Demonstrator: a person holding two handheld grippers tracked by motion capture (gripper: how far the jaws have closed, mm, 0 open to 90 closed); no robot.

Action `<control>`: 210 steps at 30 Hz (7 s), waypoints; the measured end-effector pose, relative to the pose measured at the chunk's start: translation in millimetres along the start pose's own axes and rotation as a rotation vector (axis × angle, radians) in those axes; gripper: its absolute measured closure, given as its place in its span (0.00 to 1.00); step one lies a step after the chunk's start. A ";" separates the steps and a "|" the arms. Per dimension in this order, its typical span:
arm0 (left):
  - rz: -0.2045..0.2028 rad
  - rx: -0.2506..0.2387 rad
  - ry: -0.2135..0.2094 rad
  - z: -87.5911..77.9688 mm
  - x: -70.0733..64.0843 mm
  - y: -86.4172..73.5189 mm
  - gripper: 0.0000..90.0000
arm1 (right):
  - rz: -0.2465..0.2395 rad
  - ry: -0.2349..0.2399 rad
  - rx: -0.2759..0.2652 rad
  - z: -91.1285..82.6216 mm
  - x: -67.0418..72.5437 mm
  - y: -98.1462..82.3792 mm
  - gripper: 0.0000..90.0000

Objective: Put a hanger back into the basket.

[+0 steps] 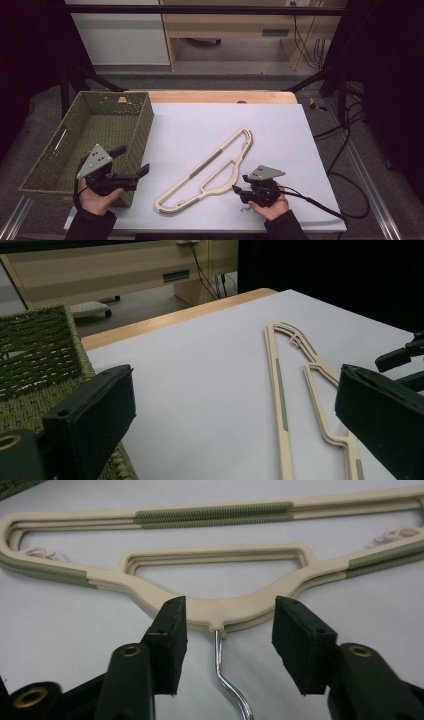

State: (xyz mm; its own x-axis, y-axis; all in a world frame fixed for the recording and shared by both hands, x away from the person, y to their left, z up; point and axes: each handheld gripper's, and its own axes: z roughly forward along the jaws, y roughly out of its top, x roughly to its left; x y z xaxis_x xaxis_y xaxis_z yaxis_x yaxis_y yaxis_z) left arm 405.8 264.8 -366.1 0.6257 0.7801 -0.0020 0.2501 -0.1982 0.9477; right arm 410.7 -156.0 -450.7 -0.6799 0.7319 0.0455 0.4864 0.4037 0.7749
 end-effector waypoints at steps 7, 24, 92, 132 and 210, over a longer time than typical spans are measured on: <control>0.012 0.012 -0.006 3.7 -4.9 -0.1 0.03 | 0.011 0.007 0.070 14.2 2.1 -7.9 0.76; 0.030 0.046 -0.040 17.0 -19.1 -3.3 0.04 | 0.056 0.041 0.100 23.5 -0.7 -12.1 0.99; 0.449 0.552 -0.245 194.1 -178.3 -23.3 0.82 | -0.019 0.067 0.077 -11.2 -6.7 22.2 0.99; 0.279 0.371 -0.042 141.9 -100.8 34.8 0.95 | 0.093 -0.069 -0.271 -71.2 -52.3 12.8 0.23; 0.106 0.228 0.104 -41.3 162.1 68.0 0.95 | 0.066 -0.065 -0.280 -83.2 -50.3 16.6 0.08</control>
State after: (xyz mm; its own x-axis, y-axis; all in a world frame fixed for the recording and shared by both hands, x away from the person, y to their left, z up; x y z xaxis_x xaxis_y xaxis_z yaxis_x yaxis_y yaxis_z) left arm 493.7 402.3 -288.7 0.5808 0.8024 0.1372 0.3544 -0.4010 0.8448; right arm 407.3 -231.7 -387.6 -0.6110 0.7886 0.0684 0.3524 0.1935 0.9156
